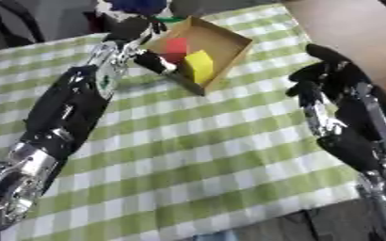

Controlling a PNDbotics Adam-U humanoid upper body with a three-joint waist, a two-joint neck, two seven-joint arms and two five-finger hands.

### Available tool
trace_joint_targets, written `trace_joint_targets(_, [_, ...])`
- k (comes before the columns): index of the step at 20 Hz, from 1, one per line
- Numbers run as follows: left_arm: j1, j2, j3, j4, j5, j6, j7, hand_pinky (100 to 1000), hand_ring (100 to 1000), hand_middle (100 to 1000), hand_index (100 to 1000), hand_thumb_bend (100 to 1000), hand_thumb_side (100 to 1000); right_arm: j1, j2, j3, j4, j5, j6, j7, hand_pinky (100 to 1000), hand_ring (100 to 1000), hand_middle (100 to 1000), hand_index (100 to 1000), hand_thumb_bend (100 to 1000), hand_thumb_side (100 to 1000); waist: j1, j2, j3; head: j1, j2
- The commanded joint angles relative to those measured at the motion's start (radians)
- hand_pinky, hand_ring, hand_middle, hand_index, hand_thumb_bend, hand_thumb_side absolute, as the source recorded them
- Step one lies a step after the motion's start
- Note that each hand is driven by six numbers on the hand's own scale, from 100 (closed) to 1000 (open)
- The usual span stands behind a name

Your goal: Pick up objects on the table and place them in the box.

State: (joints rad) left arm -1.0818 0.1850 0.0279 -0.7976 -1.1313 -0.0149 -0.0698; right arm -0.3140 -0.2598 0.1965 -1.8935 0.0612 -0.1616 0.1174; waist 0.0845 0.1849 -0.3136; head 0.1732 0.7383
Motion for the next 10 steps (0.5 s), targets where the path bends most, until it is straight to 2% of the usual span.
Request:
trace_joint_targets(1, [-0.001,0.057,-0.013,-0.126,0.095,-0.016,0.033,569,672,648,801,614,509,-0.003,-0.004,-0.012,-0.009,0.004,0.001,-0.006,819,590,625,918,100,534,-0.011,-0.024,0.011,-0.007,0.007])
trace_joint_targets(4, [0.052,0.113,-0.036,-0.263,0.287,-0.042,0.051,530,659,622,785,575,496,0.002,-0.005,-0.018,-0.007,0.004,0.001,-0.012,819,591,625,918,100,534,-0.015,-0.029,0.034,-0.008,0.013])
trace_joint_targets(5, [0.075,0.136,-0.046,-0.316,0.355,-0.047,0.056,521,657,617,780,538,490,0.003,-0.005,-0.02,-0.007,0.005,0.001,-0.014,819,591,625,918,100,535,-0.016,-0.03,0.041,-0.008,0.015])
trace_joint_targets(10, [0.232,0.232,-0.055,-0.595,0.619,-0.043,0.113,498,650,598,758,459,452,0.009,-0.006,-0.03,-0.004,0.011,0.001,-0.025,819,590,625,919,100,537,-0.017,-0.027,0.086,0.013,0.028])
